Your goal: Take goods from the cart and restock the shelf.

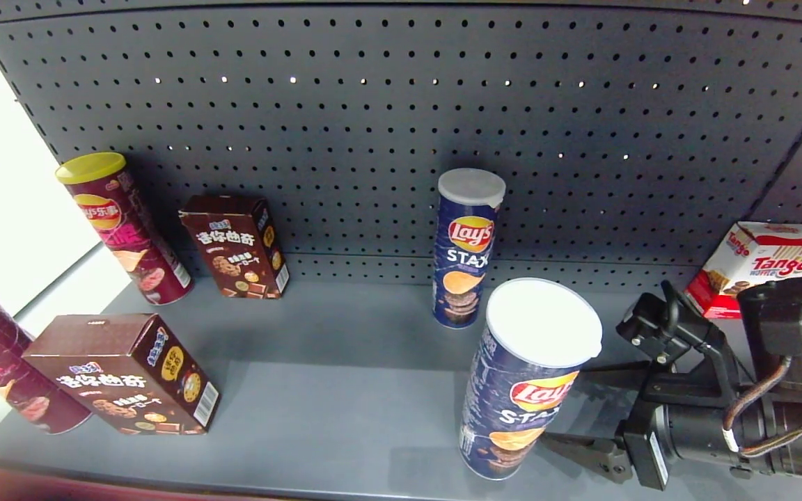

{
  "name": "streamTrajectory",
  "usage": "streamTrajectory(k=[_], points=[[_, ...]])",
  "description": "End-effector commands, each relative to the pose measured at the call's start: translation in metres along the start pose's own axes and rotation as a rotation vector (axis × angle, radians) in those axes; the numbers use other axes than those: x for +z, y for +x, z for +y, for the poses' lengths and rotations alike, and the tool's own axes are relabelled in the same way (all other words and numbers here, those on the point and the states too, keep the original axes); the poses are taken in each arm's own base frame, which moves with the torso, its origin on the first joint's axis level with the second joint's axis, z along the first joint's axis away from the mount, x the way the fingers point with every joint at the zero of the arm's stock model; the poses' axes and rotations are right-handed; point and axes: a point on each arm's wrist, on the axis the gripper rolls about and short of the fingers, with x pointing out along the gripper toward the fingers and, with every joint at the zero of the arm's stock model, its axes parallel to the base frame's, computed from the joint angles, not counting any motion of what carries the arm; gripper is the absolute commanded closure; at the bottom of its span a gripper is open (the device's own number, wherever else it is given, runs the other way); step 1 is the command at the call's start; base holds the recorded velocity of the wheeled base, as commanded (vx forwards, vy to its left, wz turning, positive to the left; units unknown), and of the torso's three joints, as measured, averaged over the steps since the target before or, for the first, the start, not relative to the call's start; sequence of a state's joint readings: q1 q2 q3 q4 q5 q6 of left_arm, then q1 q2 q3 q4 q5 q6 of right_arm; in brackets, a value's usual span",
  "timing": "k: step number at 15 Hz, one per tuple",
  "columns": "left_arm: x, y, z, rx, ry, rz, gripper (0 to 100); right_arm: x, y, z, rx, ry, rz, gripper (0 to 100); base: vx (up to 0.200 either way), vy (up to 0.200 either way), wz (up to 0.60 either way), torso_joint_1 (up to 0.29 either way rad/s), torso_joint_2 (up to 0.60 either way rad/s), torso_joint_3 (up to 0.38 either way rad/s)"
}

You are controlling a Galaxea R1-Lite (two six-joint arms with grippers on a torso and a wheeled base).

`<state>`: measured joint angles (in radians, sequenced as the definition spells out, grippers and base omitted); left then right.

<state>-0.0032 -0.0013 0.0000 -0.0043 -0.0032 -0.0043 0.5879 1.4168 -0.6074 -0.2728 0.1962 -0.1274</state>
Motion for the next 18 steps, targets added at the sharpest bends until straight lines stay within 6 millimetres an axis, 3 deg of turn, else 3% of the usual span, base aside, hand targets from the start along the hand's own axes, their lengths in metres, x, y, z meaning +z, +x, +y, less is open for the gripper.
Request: streamTrajectory(k=[1,18], points=[[0.000,0.000,0.000,0.000,0.000,0.001,0,0.000,0.001,0.002,0.008,-0.004,0.002,0,0.000,0.000,0.00,0.000,0.00,0.000],[0.000,0.000,0.000,0.000,0.000,0.001,0,0.015,0.015,-0.002,0.000,-0.008,-0.012,0,0.000,0.000,0.00,0.000,0.00,0.000]])
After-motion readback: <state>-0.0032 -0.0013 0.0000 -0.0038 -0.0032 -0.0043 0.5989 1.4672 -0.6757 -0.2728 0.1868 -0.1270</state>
